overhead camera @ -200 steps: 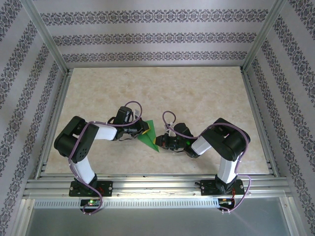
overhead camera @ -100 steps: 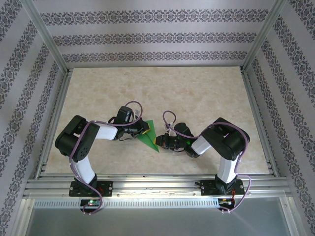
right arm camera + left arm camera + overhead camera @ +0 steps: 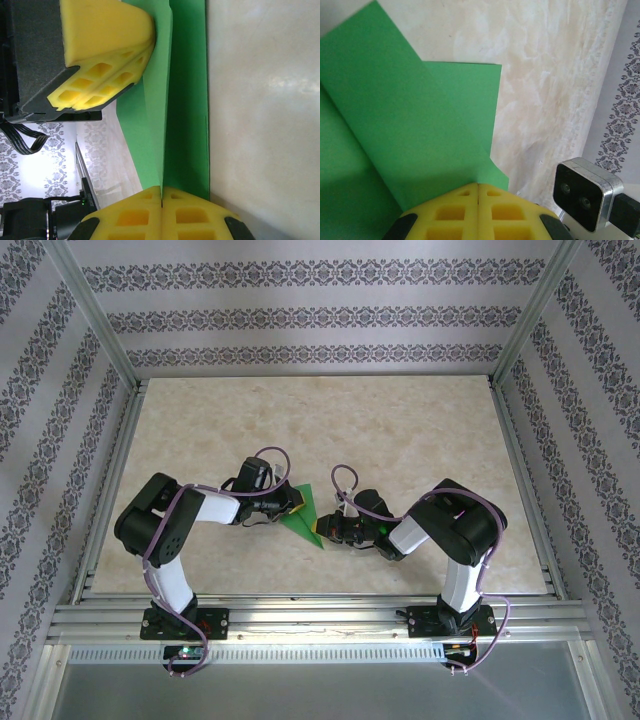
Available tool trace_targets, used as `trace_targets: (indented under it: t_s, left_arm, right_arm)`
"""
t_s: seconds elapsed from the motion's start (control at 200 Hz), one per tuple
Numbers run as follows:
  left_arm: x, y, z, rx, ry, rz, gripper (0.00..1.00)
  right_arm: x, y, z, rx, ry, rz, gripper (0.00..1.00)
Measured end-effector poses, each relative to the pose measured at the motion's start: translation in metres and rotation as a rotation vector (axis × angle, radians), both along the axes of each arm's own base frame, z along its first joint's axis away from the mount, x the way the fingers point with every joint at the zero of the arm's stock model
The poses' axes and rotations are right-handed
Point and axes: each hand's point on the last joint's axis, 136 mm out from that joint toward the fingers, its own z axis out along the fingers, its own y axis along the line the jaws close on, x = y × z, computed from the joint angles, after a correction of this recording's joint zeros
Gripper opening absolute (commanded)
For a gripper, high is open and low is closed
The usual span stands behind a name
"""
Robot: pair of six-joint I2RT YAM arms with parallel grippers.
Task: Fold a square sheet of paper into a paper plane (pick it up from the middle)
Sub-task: Fourth fold the wing at the center of the table.
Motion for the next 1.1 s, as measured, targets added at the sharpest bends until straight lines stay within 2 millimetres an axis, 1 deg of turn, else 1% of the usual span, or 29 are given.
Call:
trace_targets:
  t_s: [0.375, 0.894, 0.969, 1.099]
  left_arm:
    - [0.0009, -0.0009, -0.0073, 0.008, 0.012, -0.006, 0.04]
    - [0.0018, -0.0022, -0.0061, 0.006, 0.003, -0.016, 0.05]
    - [0.0015, -0.0027, -0.007, 0.005, 0.006, -0.02, 0.05]
    - [0.0019, -0.0053, -0.0071, -0.004, 0.009, -0.033, 0.05]
  right_arm:
    - [0.0002, 0.0003, 0.0, 0.0, 0.005, -0.001, 0.0]
    - [0.0004, -0.0006, -0.0005, 0.002, 0.023, -0.016, 0.0]
    - [0.0008, -0.001, -0.0002, 0.001, 0.025, -0.02, 0.03]
    - [0.0004, -0.0023, 0.0, -0.008, 0.032, -0.025, 0.05]
